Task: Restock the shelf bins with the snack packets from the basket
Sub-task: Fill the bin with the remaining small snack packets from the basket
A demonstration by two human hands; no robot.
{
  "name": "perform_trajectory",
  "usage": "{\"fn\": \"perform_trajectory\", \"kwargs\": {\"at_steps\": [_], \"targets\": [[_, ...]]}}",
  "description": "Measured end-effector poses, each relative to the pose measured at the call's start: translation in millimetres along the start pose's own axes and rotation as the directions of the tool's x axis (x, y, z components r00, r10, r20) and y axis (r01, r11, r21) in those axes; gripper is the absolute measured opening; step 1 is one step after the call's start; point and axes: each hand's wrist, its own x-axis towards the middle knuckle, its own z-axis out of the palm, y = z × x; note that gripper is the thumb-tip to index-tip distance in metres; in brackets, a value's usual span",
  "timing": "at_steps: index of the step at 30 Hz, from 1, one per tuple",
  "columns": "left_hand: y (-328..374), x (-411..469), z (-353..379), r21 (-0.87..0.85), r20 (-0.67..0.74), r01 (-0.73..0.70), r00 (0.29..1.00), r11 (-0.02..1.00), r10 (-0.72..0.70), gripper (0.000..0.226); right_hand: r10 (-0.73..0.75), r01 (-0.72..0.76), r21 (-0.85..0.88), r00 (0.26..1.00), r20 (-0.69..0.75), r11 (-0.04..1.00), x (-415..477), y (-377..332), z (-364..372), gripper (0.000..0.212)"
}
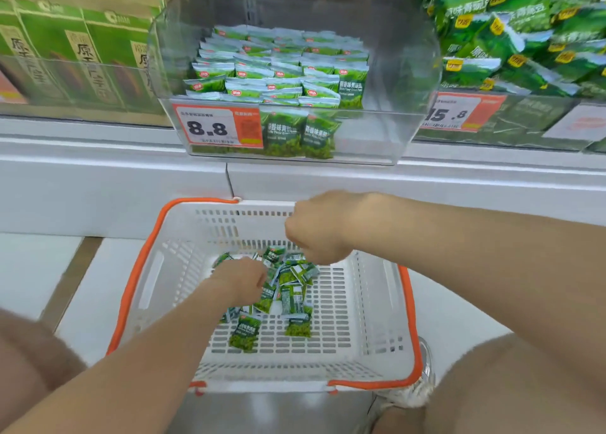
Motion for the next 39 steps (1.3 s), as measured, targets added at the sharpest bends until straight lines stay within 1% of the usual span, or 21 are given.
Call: {"fn": "perform_trajectory", "kwargs": {"at_steps": [1, 2, 5, 6, 7, 9, 12, 14, 17, 19, 21, 23, 26, 28, 29, 32, 34, 36, 37, 38, 39], "targets": [[-5.4, 2.7, 16.3, 0.035, 0.088, 0.024, 0.996, 0.999, -0.027, 0.008, -0.007, 0.008, -0.007, 0.999, 0.040, 1.000, 4.0, -3.4, 3.0, 0.033], [-11.6, 5.6, 33.0, 0.059, 0.146, 0.048, 0.988, 0.997, -0.056, 0.016, -0.018, 0.018, -0.007, 0.998, 0.068, 1.000, 8.1, -5.9, 5.0, 0.032], [-25.6, 17.3, 73.5, 0.028, 0.248, 0.115, 0.961, 0.993, -0.119, 0.073, -0.039, 0.040, -0.009, 0.997, 0.071, 0.999, 21.0, -10.2, 5.8, 0.026], [-28.5, 21.8, 84.0, 0.010, 0.268, 0.117, 0.956, 0.993, -0.116, 0.085, -0.043, 0.044, -0.012, 0.997, 0.064, 0.999, 25.0, -10.9, 5.5, 0.023], [-31.4, 26.5, 92.0, -0.005, 0.273, 0.116, 0.956, 0.993, -0.110, 0.089, -0.045, 0.046, -0.012, 0.997, 0.060, 0.999, 28.5, -10.7, 4.5, 0.021], [-33.0, 33.2, 99.7, -0.027, 0.261, 0.119, 0.959, 0.993, -0.108, 0.084, -0.050, 0.051, -0.008, 0.997, 0.060, 0.999, 33.7, -9.3, 2.6, 0.021], [-28.8, 36.5, 95.2, -0.036, 0.215, 0.068, 0.975, 0.997, -0.058, 0.053, -0.053, 0.053, 0.003, 0.996, 0.076, 0.999, 38.0, -5.1, 1.1, 0.028], [-26.8, 38.4, 89.7, -0.051, 0.206, 0.059, 0.977, 0.997, -0.047, 0.046, -0.043, 0.043, 0.009, 0.995, 0.086, 0.999, 40.3, -2.4, 2.0, 0.031], [-28.4, 37.0, 84.4, -0.165, 0.135, 0.074, 0.990, 0.984, -0.052, 0.036, -0.032, 0.033, -0.005, 0.995, 0.093, 0.999, 41.2, 1.4, 1.4, 0.032], [-27.8, 34.1, 77.5, -0.303, 0.034, 0.075, 0.997, 0.950, -0.068, 0.027, -0.027, 0.027, 0.005, 0.995, 0.092, 1.000, 38.8, 4.4, -1.2, 0.033], [-20.6, 31.2, 60.8, -0.527, -0.070, 0.046, 0.993, 0.849, -0.097, 0.022, -0.012, 0.010, 0.017, 0.997, 0.080, 1.000, 36.3, 8.5, -4.3, 0.030], [-6.5, 28.3, 34.3, -0.731, -0.109, -0.017, 0.990, 0.682, -0.093, 0.027, 0.006, -0.007, 0.020, 0.997, 0.072, 1.000, 30.9, 12.9, -8.8, 0.023], [16.9, 16.7, -14.6, -0.910, -0.077, -0.088, 0.996, 0.405, 0.045, 0.043, 0.046, -0.046, 0.002, 0.997, 0.069, 0.999, 17.8, 20.7, -14.5, 0.010], [28.3, 8.2, -43.3, -0.955, -0.059, -0.097, 0.988, 0.280, 0.141, 0.051, 0.073, -0.074, 0.023, 0.996, 0.060, 0.997, 9.9, 27.6, -14.6, 0.015], [33.1, 2.8, -56.2, -0.965, -0.069, -0.115, 0.978, 0.237, 0.195, 0.055, 0.076, -0.078, 0.041, 0.995, 0.057, 0.996, 7.0, 31.3, -12.9, 0.012], [40.4, -10.4, -82.7, -0.981, -0.118, -0.163, 0.933, 0.105, 0.341, 0.070, 0.053, -0.061, 0.130, 0.997, 0.064, 0.990, -4.5, 40.6, -9.6, 0.044], [45.1, -20.3, -97.0, -0.979, -0.177, -0.202, 0.892, 0.018, 0.416, 0.058, -0.010, 0.005, 0.236, 1.000, 0.021, 0.972, -14.9, 44.6, -11.3, 0.053], [50.9, -34.1, -113.2, -0.970, -0.236, -0.240, 0.870, -0.045, 0.432, 0.053, -0.042, 0.048, 0.302, 0.999, -0.025, 0.952, -24.3, 47.7, -13.4, 0.043], [51.7, -38.8, -119.1, -0.967, -0.252, -0.247, 0.870, -0.069, 0.424, 0.054, -0.034, 0.048, 0.309, 0.998, -0.051, 0.950, -27.6, 48.5, -14.1, 0.032], [51.0, -42.0, -123.8, -0.966, -0.259, -0.244, 0.872, -0.090, 0.416, 0.059, -0.022, 0.045, 0.308, 0.997, -0.079, 0.950, -31.2, 49.0, -14.4, 0.028], [50.0, -44.5, -127.5, -0.965, -0.263, -0.245, 0.871, -0.097, 0.416, 0.064, -0.003, 0.034, 0.303, 0.995, -0.099, 0.952, -34.5, 50.0, -14.2, 0.031]]}}
